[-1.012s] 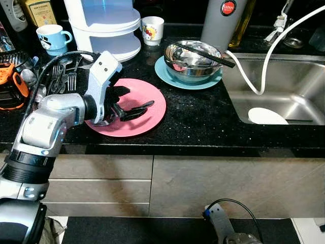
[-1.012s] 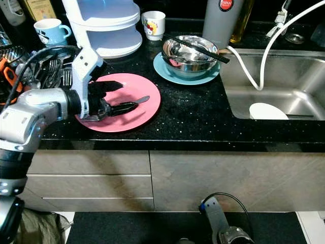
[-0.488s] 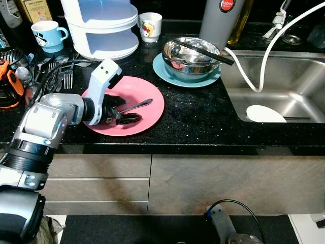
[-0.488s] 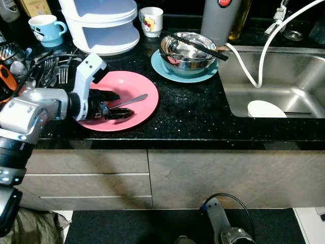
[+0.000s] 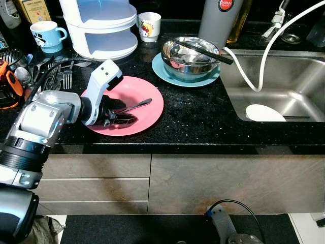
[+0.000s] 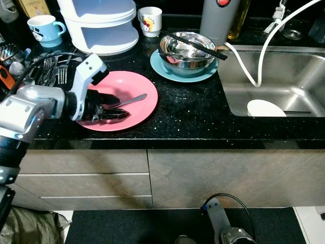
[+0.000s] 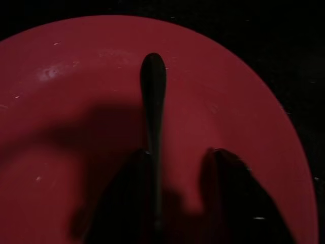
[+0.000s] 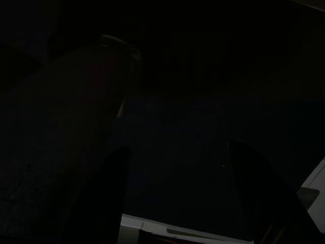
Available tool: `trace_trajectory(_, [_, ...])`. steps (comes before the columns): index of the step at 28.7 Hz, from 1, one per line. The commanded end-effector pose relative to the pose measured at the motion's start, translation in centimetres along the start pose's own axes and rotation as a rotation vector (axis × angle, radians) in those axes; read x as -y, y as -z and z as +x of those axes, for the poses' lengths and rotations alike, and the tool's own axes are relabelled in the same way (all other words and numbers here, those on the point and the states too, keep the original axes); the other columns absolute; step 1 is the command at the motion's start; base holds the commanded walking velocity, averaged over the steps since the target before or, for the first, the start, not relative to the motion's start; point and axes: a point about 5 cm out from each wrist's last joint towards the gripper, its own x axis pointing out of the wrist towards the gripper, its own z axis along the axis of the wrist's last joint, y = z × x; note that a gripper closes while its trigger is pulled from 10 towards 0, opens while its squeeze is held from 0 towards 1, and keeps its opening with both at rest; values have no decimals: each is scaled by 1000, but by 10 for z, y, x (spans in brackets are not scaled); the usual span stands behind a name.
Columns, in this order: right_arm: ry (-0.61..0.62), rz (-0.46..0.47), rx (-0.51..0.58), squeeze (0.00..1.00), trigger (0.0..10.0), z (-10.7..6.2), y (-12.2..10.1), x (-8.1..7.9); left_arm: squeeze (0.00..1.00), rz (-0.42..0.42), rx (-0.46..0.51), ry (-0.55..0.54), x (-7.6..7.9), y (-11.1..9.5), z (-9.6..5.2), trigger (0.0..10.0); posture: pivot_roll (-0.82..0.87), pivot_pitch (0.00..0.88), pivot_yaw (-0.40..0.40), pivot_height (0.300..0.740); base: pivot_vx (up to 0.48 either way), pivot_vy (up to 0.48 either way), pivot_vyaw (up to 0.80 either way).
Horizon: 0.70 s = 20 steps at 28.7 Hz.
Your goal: Kitchen organization
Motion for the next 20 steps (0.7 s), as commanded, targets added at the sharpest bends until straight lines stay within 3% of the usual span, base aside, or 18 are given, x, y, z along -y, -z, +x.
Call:
trace_trajectory(1, [8, 10, -18, 0, 10000, 0, 8, 1, 0, -61, -117, 29, 3, 28, 4, 0, -3, 156, -18, 740, 0, 0, 0])
trace_trajectory(11, [11, 17, -18, 0, 10000, 1, 7, 0, 0, -72, -144, 41, 3, 35, 1, 0, 0, 150, -15, 740, 0, 0, 0])
trace_trajectory(20, [13, 22, -14, 0, 10000, 1, 7, 0, 0, -118, -56, -24, -4, 30, -3, 0, 2, 148, -14, 740, 0, 0, 0])
